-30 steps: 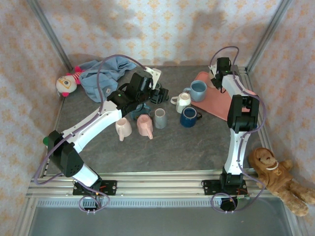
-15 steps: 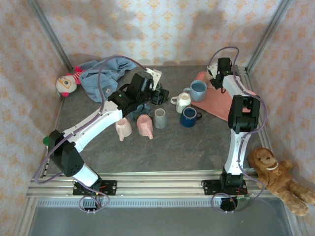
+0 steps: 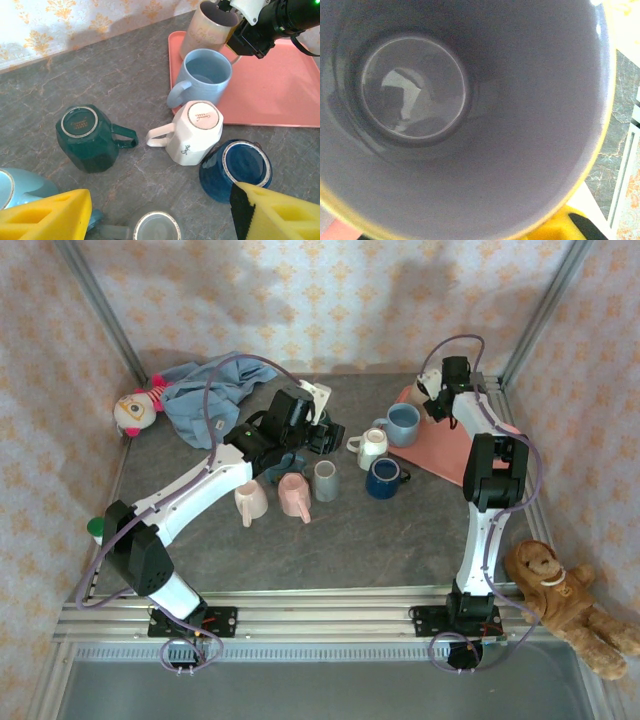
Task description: Turn the mug right side up
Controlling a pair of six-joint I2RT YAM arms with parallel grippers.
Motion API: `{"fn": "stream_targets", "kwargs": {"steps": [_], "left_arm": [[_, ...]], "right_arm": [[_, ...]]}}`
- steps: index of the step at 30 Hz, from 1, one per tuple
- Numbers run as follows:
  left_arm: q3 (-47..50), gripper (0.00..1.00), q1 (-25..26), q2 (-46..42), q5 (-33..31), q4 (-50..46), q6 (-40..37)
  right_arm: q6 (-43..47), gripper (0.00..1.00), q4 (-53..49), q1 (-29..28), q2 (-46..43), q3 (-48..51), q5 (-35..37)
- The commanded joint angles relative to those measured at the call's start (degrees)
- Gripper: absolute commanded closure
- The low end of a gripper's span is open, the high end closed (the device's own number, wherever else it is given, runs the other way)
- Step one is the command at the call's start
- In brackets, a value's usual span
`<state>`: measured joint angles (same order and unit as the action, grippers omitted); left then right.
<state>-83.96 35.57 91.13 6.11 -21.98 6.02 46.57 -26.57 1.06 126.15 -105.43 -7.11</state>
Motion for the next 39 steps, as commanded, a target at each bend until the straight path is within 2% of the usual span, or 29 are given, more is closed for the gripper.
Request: {"fn": "stream_targets", "kwargs": {"steps": [1, 7, 17, 21, 24, 27, 31, 33, 36, 39], "left_arm": [[-1.5, 0.26, -0.3, 0.4, 0.9, 1.5, 0.7], [-0.8, 0.26, -0.3, 0.0, 0.5, 1.6, 0.9], [0.9, 0.26, -0.3, -1.6, 0.3, 3.5, 2.2], [1.1, 0.26, -0.3, -2.3, 0.2, 3.2, 2.2], [2.3, 0.26, -0.3, -3.8, -0.1, 3.0, 1.5], [4.7, 0.26, -0.3, -6.0, -0.2, 3.3, 0.8], [7.8, 0.26, -0.4, -9.0, -0.1, 2.8, 0.2], [9.2, 0.26, -0.4, -10.4, 0.0, 2.7, -0.1], [11.6, 0.26, -0.4, -12.6, 0.3, 2.6, 0.0], [14.0, 0.25, -0.4, -14.6, 0.4, 2.7, 0.0]], "right_arm": [[-0.6, 0.79, 1.1, -0.6, -4.1, -1.9, -0.5], [-2.6, 0.69, 0.8, -0.9, -5.5, -1.5, -0.3], [-7.6, 0.57, 4.1, -0.8, -13.1, 5.3, -2.5], [-14.2, 0.53, 4.0, -0.8, -19.3, 8.6, -1.2], [-19.0, 0.52, -0.8, -0.8, -24.3, 10.2, -1.7], [-19.3, 0.52, 0.0, -0.8, -32.1, 18.1, -6.5], [-14.4, 0.51, 3.7, -0.7, -43.1, 30.7, -15.6], [-13.3, 0.49, 3.4, -0.6, -46.7, 34.4, -19.7], [-6.9, 0.48, 1.3, 0.1, -51.5, 39.4, -27.9], [-2.9, 0.45, 0.8, 0.1, -55.1, 43.2, -31.3]]}}
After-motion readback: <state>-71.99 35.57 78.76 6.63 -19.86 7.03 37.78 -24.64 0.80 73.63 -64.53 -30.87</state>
